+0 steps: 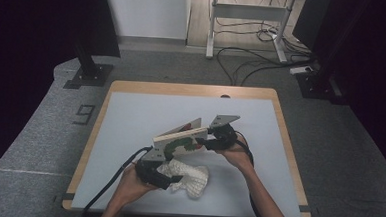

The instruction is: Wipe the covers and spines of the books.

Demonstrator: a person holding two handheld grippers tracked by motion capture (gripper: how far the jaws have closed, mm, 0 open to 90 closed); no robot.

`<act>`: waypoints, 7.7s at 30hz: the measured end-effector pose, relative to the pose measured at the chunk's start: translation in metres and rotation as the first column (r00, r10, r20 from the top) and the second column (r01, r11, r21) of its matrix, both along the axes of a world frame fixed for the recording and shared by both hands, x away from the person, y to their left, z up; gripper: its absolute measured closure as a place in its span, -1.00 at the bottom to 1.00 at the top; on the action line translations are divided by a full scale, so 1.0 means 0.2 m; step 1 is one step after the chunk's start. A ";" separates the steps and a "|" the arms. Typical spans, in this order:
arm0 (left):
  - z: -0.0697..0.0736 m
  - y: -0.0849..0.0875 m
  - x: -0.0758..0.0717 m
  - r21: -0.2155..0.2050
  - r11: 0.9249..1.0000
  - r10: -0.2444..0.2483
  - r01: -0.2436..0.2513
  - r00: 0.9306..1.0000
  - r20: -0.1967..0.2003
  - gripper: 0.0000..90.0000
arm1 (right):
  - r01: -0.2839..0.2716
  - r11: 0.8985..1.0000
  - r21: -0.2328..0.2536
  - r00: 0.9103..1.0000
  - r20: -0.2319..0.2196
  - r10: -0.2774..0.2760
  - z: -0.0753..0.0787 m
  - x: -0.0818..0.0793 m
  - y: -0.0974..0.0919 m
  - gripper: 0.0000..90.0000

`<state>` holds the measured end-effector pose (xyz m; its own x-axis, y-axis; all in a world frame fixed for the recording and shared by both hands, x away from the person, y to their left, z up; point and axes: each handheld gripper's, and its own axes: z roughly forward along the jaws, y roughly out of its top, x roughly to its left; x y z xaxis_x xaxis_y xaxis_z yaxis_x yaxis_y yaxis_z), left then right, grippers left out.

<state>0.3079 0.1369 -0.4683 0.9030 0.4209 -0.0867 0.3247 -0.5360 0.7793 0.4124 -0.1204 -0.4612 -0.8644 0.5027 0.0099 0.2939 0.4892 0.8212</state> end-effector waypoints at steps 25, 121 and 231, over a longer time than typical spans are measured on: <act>-0.18 -0.15 0.04 0.167 0.986 -0.028 0.027 1.000 0.007 0.41 | 0.002 1.000 0.002 1.000 0.003 -0.002 0.00 -0.02 0.00 0.00; -0.15 0.44 0.17 0.162 0.938 0.313 -0.307 0.950 -0.008 0.59 | 0.013 0.999 0.030 1.000 0.009 -0.013 -0.01 -0.04 -0.01 0.04; 0.21 0.70 0.29 0.098 0.908 0.400 -0.407 0.913 0.078 0.52 | 0.020 0.998 0.060 1.000 -0.004 -0.020 -0.02 -0.05 -0.02 0.08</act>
<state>0.3653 0.2776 -0.4260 0.6559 0.7544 0.0255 0.4902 -0.4514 0.7456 0.4025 -0.1253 -0.4648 -0.8540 0.5185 0.0437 0.3064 0.4331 0.8477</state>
